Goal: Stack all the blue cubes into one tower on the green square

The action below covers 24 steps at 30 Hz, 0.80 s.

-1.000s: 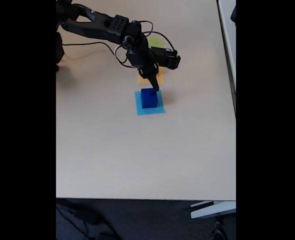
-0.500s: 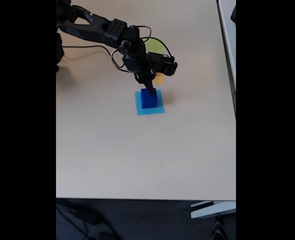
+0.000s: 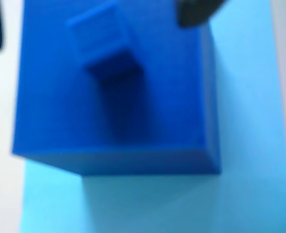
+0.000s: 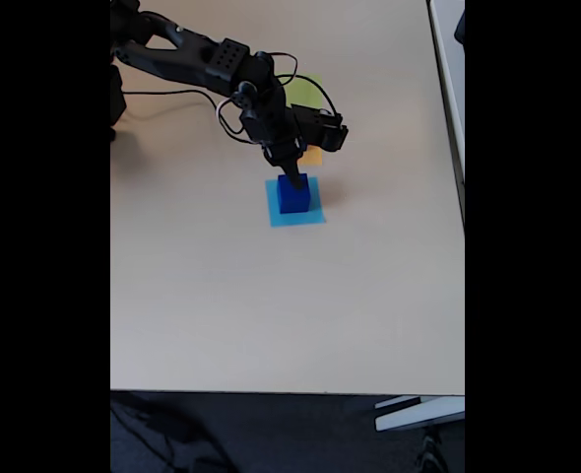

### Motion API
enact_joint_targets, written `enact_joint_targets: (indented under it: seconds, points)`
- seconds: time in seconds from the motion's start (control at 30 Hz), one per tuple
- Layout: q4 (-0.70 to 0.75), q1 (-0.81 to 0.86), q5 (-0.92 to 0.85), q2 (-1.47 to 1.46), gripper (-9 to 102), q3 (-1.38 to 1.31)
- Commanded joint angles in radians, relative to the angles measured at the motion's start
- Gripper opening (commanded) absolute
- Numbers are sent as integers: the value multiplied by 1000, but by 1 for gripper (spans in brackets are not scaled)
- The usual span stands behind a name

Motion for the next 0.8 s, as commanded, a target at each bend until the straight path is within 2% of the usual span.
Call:
enact_joint_targets:
  seconds: [0.0, 0.77]
  points:
    - [0, 5, 3, 21, 17, -6]
    - [-25, 11, -2, -17, 17, -3]
